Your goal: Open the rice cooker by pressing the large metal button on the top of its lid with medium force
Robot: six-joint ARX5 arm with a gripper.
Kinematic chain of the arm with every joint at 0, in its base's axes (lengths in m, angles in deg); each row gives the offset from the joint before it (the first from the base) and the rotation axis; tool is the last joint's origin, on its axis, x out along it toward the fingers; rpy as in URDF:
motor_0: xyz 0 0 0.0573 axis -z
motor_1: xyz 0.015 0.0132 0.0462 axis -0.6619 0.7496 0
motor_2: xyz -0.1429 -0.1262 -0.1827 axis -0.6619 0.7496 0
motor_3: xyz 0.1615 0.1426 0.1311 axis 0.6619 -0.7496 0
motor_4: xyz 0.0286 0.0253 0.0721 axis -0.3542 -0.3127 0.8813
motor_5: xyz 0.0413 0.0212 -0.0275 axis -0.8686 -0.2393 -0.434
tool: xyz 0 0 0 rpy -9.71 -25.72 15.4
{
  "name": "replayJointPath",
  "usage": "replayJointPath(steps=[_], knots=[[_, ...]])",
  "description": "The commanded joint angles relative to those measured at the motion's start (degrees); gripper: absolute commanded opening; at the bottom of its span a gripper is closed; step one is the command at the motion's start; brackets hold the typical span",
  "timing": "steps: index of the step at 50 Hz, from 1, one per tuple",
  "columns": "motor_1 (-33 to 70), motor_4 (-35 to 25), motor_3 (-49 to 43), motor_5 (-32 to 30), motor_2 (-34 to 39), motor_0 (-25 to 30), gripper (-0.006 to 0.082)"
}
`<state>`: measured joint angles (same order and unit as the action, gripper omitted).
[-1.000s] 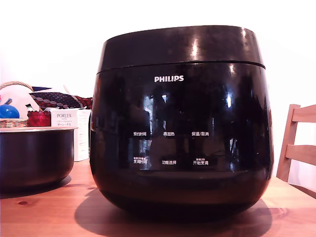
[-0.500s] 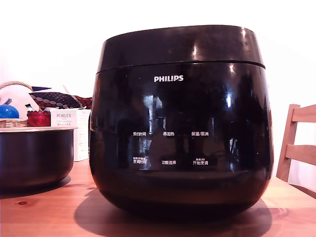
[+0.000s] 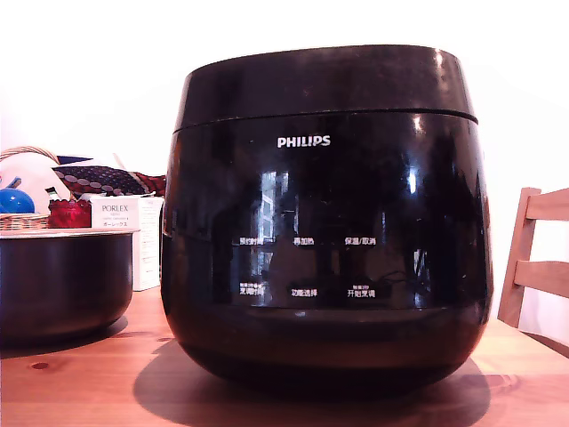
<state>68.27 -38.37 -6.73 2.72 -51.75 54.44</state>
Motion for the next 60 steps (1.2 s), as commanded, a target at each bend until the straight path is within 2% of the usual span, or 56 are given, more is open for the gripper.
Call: replayJointPath(steps=[1, 7, 11, 17, 26, 41, 50, 60], knots=[[2.27, 1.18, 1.81, -2.95, -1.7, 1.33, -0.0023], [6.64, 5.99, 5.16, -7.48, -2.82, 4.33, -0.0023], [9.44, 9.57, 7.45, -8.59, -2.84, 6.73, -0.0023], [13.16, 17.99, 11.21, -9.14, -2.84, 10.69, -0.0023], [18.12, 24.79, 17.73, -11.78, -2.84, 17.99, -0.0023], [26.75, 38.58, 24.15, -19.78, -2.86, 29.79, -0.0023], [33.0, 44.33, 27.61, -21.49, -3.3, 35.1, -0.0023], [39.1, 49.13, 26.69, -21.97, -6.21, 37.59, -0.0023]])
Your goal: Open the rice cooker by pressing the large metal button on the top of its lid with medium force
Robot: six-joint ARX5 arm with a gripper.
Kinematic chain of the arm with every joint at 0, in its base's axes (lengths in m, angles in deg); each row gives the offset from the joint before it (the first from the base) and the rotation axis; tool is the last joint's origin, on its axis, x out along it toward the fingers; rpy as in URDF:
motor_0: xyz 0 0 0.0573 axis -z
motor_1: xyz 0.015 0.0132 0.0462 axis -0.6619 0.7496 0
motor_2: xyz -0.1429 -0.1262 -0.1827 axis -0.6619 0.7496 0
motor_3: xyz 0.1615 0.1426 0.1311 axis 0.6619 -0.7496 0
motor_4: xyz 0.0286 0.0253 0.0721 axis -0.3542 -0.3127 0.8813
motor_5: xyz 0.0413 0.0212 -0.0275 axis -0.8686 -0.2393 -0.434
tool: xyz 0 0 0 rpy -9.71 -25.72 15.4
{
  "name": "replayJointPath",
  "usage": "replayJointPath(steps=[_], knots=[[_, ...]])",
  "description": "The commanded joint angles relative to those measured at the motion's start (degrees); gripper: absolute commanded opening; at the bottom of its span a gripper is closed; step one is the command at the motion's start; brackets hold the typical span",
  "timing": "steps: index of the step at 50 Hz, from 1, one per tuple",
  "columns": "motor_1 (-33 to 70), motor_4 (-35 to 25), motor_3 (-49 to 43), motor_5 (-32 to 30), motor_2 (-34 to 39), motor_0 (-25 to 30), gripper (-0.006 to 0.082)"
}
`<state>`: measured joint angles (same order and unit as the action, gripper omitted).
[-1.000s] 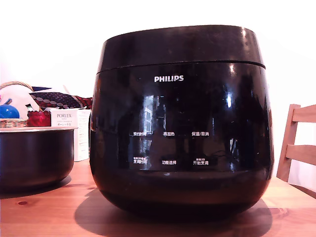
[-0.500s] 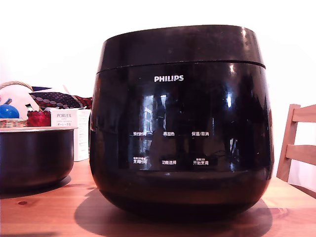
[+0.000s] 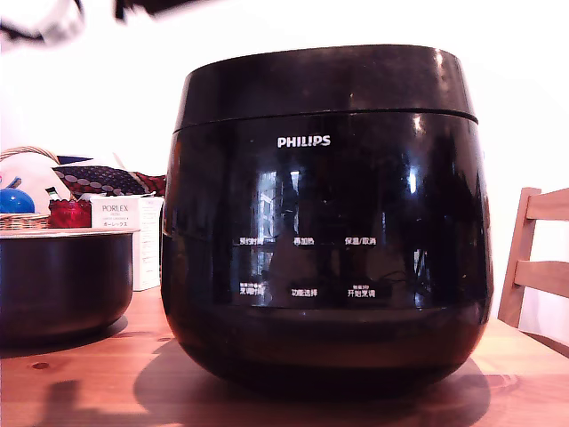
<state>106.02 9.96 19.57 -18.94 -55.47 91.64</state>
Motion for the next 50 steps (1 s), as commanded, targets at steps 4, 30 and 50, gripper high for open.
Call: replayJointPath(steps=[4, 30, 50], knots=[[3.1, 3.67, -3.21, -0.9, -4.83, 1.03, -0.0023], [6.91, 9.31, -26.51, -4.31, -13.33, 3.74, -0.0023], [11.63, 9.97, -32.39, -4.31, -13.33, 3.65, -0.0023]])
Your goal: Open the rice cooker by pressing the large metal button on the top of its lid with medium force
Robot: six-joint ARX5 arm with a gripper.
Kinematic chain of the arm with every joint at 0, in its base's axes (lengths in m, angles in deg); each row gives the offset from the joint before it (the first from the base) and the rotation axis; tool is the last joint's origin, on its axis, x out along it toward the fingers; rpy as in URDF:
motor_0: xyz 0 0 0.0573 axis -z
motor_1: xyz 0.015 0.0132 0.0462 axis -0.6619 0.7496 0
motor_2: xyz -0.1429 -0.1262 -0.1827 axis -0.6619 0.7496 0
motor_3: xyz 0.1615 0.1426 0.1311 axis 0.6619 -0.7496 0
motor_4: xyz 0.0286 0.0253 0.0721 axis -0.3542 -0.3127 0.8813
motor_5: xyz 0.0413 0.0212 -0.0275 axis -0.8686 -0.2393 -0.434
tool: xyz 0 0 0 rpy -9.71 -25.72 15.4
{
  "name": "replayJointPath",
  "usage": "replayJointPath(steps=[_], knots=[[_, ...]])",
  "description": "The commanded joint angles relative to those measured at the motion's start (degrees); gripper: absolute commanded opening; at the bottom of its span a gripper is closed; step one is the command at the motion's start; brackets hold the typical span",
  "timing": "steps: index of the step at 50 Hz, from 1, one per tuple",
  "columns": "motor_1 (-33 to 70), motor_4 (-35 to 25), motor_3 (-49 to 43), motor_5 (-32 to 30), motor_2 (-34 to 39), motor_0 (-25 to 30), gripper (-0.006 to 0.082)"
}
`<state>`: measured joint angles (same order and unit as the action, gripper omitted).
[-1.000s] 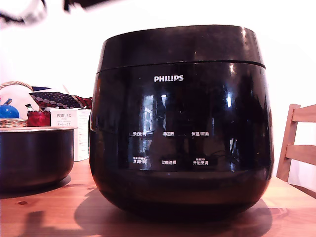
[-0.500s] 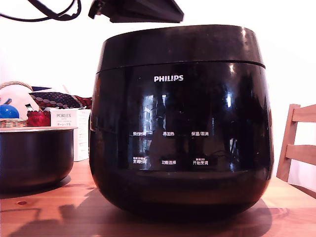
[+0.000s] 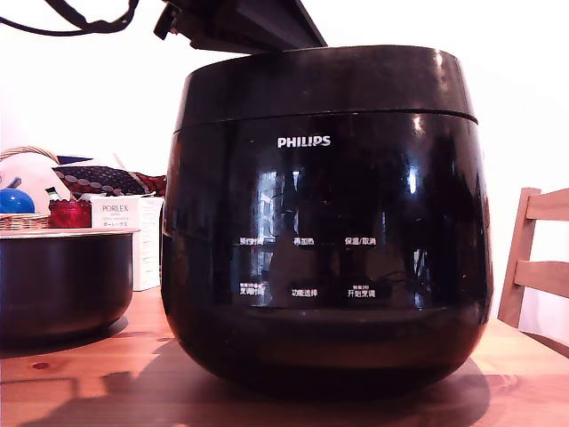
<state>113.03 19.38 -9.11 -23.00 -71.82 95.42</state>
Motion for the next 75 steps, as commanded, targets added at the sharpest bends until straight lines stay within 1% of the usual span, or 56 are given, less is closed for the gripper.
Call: replayJointPath(steps=[1, 9, 22, 30, 40, 49, 56, 61, 62, 66, 67, 69, 70, 75], knots=[[5.01, 0.52, -3.76, -0.24, 3.02, -0.13, -0.0023], [7.48, 0.48, -3.85, -0.24, 3.02, -0.11, -0.0023], [7.67, 0.33, -9.4, -0.26, 3.04, -0.46, -0.0023], [5.86, -0.15, -4.24, -0.22, 2.99, -0.61, -0.0023], [-0.02, -0.57, 1.99, 0.02, 0.92, -0.61, -0.0023], [-4.2, -0.44, 3.5, 0.52, -1.53, -0.61, -0.0023], [-6.19, 1.01, 3.3, 0.85, -3.45, -0.98, -0.0023], [-7.63, 3.63, 3.08, 0.79, -3.65, -2.51, -0.0023], [-7.91, 4.11, 2.82, -0.02, -3.65, -2.97, -0.0023], [-9.2, 6.45, 1.42, -0.02, -3.65, -5.31, -0.0023], [-9.53, 6.95, 1.05, -1.81, -3.65, -6.05, -0.0023], [-10.23, 7.89, 0.31, -1.81, -3.65, -7.67, -0.0023], [-10.64, 8.28, -0.09, -2.99, -3.65, -8.48, -0.0023], [-12.9, 8.96, -2.05, -3.69, -3.65, -14.27, -0.0023]])
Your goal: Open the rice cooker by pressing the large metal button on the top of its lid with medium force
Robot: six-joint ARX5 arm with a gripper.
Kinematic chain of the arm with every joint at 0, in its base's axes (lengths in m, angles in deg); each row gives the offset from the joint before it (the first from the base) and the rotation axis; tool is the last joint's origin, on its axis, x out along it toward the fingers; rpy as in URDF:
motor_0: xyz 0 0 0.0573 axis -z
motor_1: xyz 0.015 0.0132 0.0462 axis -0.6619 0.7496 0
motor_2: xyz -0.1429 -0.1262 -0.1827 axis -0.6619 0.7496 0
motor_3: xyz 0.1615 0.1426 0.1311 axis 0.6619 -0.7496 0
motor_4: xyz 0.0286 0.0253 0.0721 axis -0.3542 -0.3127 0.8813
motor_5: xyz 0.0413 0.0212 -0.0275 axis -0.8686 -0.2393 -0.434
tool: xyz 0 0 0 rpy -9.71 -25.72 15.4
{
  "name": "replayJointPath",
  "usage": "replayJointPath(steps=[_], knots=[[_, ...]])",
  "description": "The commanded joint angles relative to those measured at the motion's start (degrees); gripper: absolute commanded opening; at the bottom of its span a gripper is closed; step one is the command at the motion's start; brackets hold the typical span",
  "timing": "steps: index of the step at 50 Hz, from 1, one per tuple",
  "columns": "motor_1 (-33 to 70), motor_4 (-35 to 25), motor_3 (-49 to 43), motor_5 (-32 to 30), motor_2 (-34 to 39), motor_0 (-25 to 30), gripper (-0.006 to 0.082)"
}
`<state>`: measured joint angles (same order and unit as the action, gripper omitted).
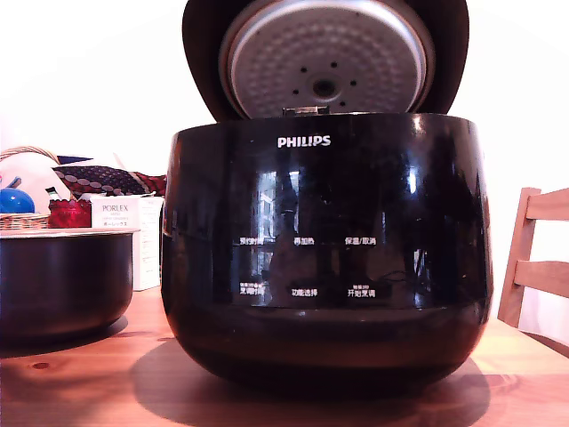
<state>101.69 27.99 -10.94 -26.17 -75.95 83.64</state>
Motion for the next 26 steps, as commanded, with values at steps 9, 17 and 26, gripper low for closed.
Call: replayJointPath(steps=[9, 17, 26], knots=[[-5.51, 0.35, -4.17, -0.55, 0.48, -12.68, -0.0023], [-8.46, 0.33, -7.39, -2.19, 0.48, -21.22, -0.0023], [-10.51, 0.22, -8.92, -2.12, 0.46, -27.76, -0.0023]])
